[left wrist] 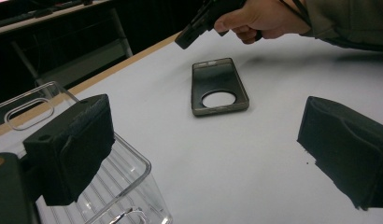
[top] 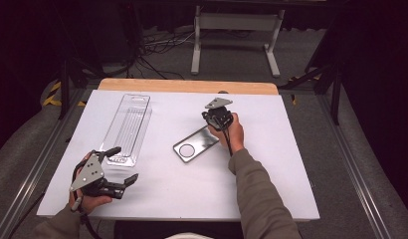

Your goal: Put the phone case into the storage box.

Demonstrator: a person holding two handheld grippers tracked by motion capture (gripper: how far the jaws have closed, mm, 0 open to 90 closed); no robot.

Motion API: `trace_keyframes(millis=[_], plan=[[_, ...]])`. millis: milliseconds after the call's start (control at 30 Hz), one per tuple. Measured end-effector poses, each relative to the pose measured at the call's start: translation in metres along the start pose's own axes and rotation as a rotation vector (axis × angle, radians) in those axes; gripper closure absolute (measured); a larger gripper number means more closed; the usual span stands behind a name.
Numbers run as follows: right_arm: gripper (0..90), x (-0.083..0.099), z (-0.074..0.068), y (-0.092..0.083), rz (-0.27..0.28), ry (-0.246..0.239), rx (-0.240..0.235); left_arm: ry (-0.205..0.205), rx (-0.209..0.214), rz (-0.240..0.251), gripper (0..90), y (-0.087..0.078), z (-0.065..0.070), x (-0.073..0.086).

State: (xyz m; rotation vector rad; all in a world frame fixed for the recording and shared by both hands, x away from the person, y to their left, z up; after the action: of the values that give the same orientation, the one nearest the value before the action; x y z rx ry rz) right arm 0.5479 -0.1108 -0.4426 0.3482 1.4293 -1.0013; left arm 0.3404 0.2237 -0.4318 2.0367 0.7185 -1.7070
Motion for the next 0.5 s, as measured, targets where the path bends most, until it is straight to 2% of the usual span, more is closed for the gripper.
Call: trace_keyframes(millis=[100, 167, 267, 433, 500], plan=[[90.0, 0.006, -0.002, 0.01, -0.035, -0.007, -0.007, -0.018, -0.002, 0.008, 4.4, 0.0, 0.0, 0.0], [90.0, 0.01, -0.004, 0.015, -0.046, -0.012, -0.014, -0.01, 0.001, 0.004, 4.4, -0.001, 0.0, 0.001], [90.0, 0.016, -0.008, 0.023, -0.093, -0.026, -0.02, -0.013, 0.002, 0.008, 4.4, 0.0, 0.001, 0.001], [90.0, 0.018, -0.008, 0.023, -0.117, -0.044, -0.028, -0.009, 0.004, 0.002, 4.4, 0.0, 0.001, 0.002], [90.0, 0.019, -0.006, 0.023, -0.124, -0.025, -0.029, -0.011, 0.0, 0.001, 4.4, 0.0, 0.001, 0.002]])
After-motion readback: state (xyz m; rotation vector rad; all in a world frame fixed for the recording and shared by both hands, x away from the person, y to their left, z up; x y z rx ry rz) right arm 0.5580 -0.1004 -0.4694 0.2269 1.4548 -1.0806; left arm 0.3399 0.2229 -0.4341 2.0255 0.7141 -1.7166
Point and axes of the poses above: each handheld gripper's, and its own axes: y roughly forward along the jaws, x roughly out of its underside, z roughly to its right, the point moved 3 cm from there along y, roughly forward along the jaws, and after that the axes turned 15 degrees about z, right-handed, at the moved point
